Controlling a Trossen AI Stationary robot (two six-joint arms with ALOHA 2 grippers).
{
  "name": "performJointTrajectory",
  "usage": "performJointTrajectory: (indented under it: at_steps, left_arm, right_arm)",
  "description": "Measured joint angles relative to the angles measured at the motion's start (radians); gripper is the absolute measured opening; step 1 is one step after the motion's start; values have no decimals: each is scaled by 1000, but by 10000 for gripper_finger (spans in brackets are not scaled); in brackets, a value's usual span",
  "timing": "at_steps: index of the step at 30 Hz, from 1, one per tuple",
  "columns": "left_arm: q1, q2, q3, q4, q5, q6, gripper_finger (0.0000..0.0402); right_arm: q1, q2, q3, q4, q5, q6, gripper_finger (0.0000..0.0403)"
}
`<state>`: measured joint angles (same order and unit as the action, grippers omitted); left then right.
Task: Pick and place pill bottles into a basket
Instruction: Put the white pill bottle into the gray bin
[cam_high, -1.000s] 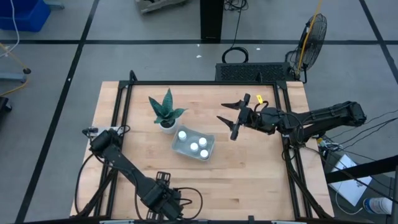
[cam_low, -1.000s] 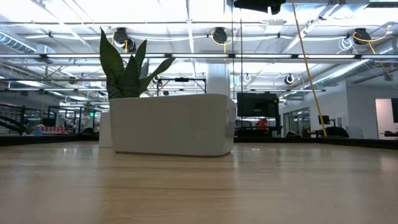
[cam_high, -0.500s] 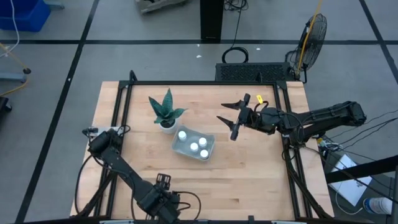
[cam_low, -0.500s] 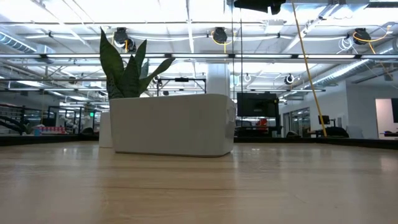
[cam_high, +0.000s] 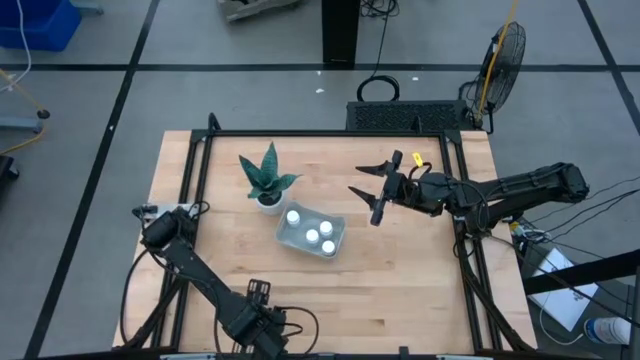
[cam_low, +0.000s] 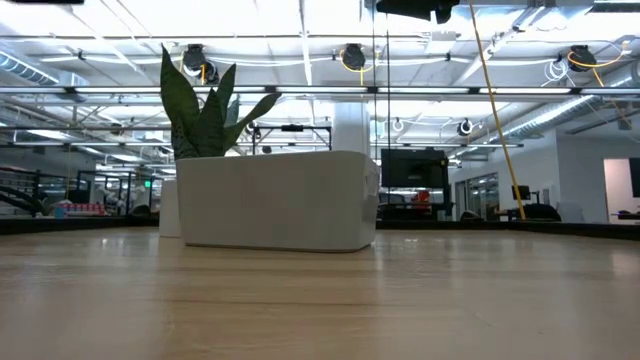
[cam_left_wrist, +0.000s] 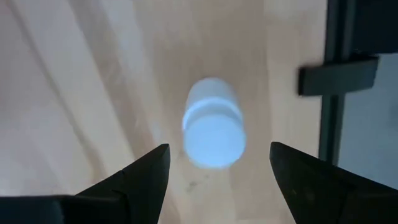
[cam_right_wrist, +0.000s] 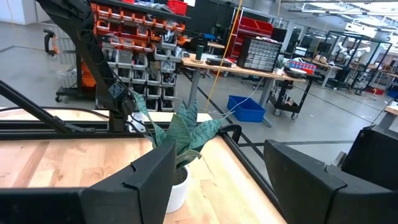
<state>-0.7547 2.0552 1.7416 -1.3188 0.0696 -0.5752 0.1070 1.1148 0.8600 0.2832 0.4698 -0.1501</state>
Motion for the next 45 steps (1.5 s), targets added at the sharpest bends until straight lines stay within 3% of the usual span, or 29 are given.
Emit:
performJointTrajectory:
  at_steps: [13, 31, 34, 40, 45]
  left_arm:
    - [4, 0, -66, 103, 1, 46, 282]
    - [3, 0, -67, 77, 9, 31, 280]
    - [3, 0, -67, 77, 10, 36, 256]
    - [3, 0, -67, 77, 19, 51, 159]
    - [3, 0, -67, 76, 17, 67, 159]
  right_arm:
    - [3, 0, 0, 0, 0, 7, 235]
    - [32, 0, 0, -1, 0, 0, 235]
    - [32, 0, 0, -1, 0, 0, 235]
    - [32, 0, 0, -1, 1, 0, 235]
    - [32, 0, 0, -1, 1, 0, 235]
